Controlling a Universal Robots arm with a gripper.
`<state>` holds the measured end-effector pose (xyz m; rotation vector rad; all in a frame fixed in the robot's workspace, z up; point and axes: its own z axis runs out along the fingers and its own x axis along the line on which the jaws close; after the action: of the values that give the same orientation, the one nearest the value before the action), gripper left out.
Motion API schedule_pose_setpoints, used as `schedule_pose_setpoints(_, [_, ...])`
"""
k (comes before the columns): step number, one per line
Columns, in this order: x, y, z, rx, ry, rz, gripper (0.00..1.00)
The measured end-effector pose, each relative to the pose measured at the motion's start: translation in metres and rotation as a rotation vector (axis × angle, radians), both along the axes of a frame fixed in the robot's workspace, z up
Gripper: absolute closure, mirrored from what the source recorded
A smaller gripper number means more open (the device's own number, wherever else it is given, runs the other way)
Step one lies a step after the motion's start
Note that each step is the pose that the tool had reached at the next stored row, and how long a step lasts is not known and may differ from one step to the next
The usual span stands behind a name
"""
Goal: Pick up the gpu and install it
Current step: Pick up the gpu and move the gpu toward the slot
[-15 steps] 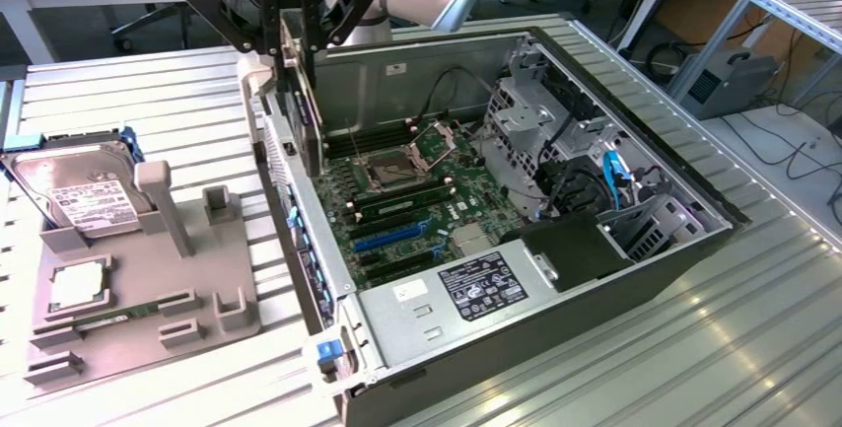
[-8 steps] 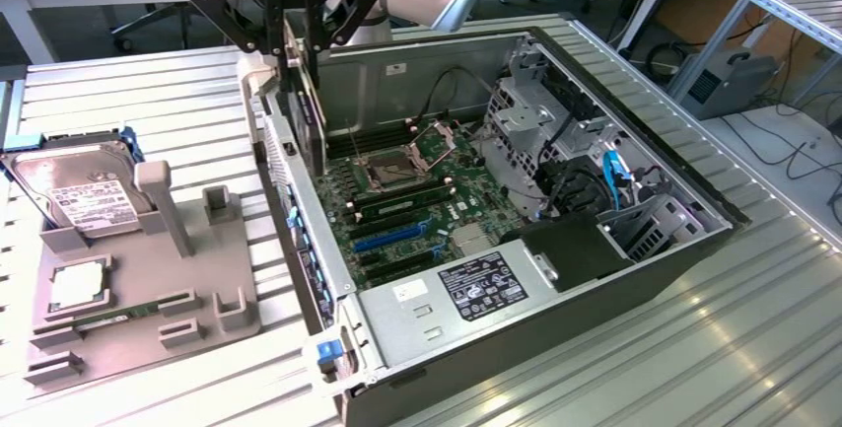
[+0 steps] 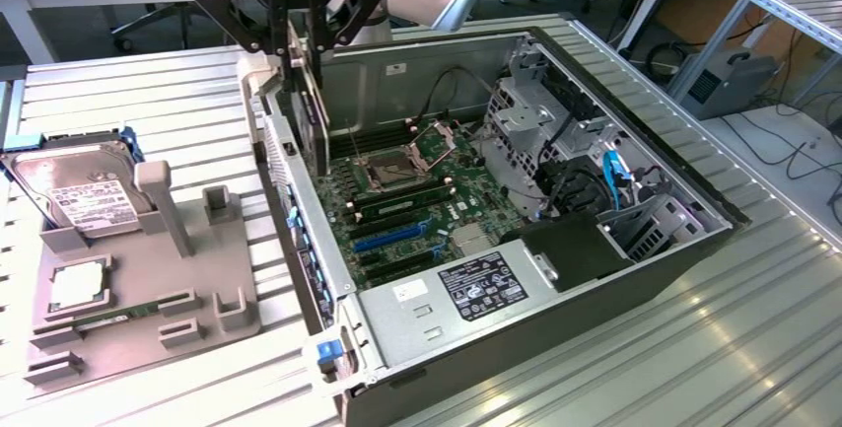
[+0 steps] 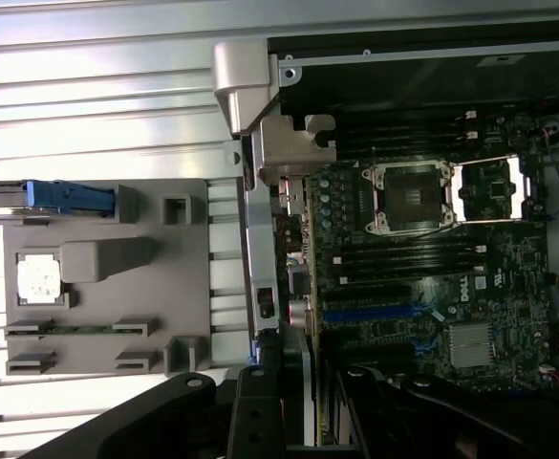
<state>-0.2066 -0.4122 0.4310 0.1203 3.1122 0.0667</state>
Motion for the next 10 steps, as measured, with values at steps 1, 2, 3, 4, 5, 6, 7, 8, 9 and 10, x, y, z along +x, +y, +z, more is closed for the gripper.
schedule_pose_setpoints(1, [0.0003,0.0,0.0,-0.0001,0.0,0.0,0.73])
schedule_pose_setpoints(2, [0.0006,0.0,-0.0001,-0.0002,0.0,0.0,0.73])
schedule_pose_setpoints(3, [0.0009,0.0,-0.0001,-0.0002,0.0,0.0,0.73])
schedule_pose_setpoints(4, [0.0011,0.0,-0.0001,-0.0003,0.0,0.0,0.73])
schedule_pose_setpoints(5, [0.0014,0.0,-0.0002,-0.0003,0.0,0.0,0.73])
schedule_pose_setpoints(6, [0.0017,0.0,-0.0002,-0.0004,0.0,0.0,0.73])
schedule_pose_setpoints(7, [0.002,0.0,-0.0002,-0.0005,0.0,0.0,0.73])
schedule_pose_setpoints(8, [0.0022,0.0,-0.0003,-0.0005,0.0,0.0,0.73])
schedule_pose_setpoints(9, [0.0026,0.0,-0.0003,-0.0007,0.0,0.0,0.73])
schedule_pose_setpoints(10, [0.0029,0.0,-0.0004,-0.0007,0.0,0.0,0.73])
